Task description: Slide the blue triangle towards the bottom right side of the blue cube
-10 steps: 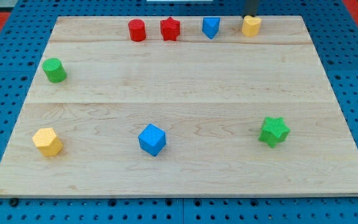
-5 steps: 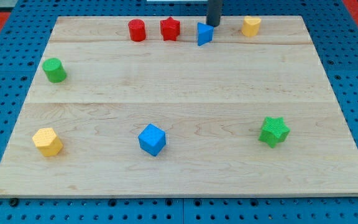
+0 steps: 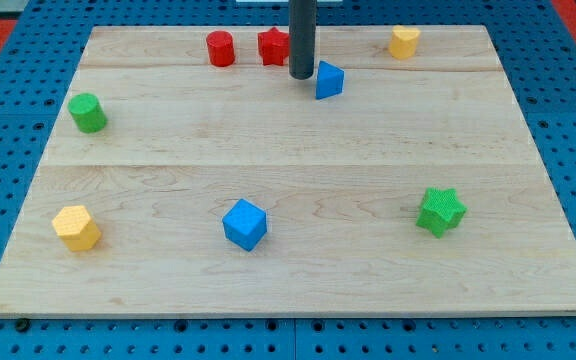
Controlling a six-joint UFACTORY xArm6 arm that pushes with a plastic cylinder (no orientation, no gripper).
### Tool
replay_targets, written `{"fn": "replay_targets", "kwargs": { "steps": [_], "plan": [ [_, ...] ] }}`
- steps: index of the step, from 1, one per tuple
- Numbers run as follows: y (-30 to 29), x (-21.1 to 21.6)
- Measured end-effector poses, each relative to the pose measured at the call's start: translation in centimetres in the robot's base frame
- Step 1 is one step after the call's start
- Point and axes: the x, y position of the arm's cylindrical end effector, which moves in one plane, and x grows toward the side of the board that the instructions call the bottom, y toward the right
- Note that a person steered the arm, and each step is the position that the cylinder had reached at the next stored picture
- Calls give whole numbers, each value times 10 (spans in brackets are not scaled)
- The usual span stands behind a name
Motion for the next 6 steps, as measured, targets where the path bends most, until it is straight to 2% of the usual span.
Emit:
{"fn": "replay_targets", "kwargs": {
  "steps": [1, 2, 5, 6],
  "plan": [
    [24, -2],
    [30, 24],
    [14, 55],
    [15, 48]
  ]
}}
